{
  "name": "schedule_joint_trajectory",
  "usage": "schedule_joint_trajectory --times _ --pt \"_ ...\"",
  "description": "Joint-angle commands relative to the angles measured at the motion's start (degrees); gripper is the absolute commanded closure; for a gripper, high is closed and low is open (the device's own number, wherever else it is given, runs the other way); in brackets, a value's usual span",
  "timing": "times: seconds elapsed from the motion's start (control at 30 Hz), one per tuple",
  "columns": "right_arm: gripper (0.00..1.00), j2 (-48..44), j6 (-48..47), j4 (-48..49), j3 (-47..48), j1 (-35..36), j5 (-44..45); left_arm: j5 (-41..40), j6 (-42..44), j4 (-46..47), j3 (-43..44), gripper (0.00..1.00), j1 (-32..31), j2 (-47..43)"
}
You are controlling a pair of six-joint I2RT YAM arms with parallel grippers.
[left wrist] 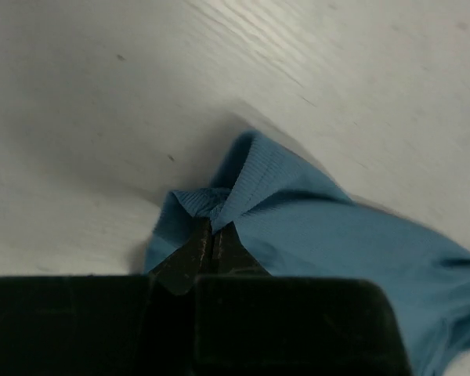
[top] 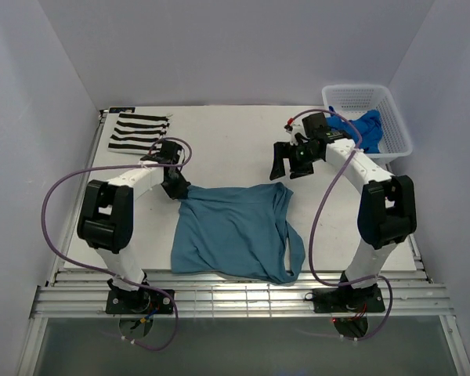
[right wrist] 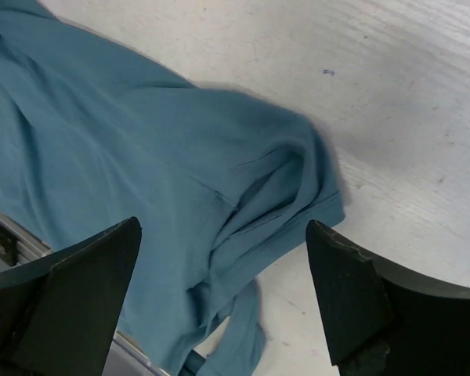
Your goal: Fold and stack the tank tops
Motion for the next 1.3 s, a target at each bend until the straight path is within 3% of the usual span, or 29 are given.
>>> schedule_joint_trajectory --times 0.0,0.07,0.27,0.43,0.53,0.8,1.0,1.27 --pt "0.05 -1.4 -2.0 2.1 5.4 0.0 0.9 -1.1 1.2 1.9 4.9 1.00 1.6 0.8" --pt "0.10 -4.9 -1.7 3.6 0.5 0.0 2.9 -1.9 1.7 2.4 4.9 1.00 1.8 0.8" --pt "0.10 -17.7 2.9 7.7 -16.1 1.2 6.7 -1.7 2.8 2.5 3.0 1.00 1.9 -0.9" --pt "0.10 -24.5 8.0 12.5 -28.5 3.0 4.4 -1.4 2.7 2.4 0.2 1.00 1.9 -2.9" --pt "0.10 -26.0 9.5 14.7 -31.3 3.4 3.2 -2.1 2.7 2.4 -0.6 1.00 1.9 -3.9" --pt "0.09 -19.5 12.6 19.4 -32.7 4.0 0.6 -2.1 2.9 2.5 -1.1 1.00 1.9 -4.1" --pt "0.00 -15.4 13.3 19.8 -32.4 4.5 0.7 -2.2 3.0 2.4 -1.0 1.00 1.9 -3.6" --pt "0.21 -13.1 14.6 19.8 -32.4 5.1 1.1 -2.4 3.0 2.4 -0.4 1.00 1.9 -2.4"
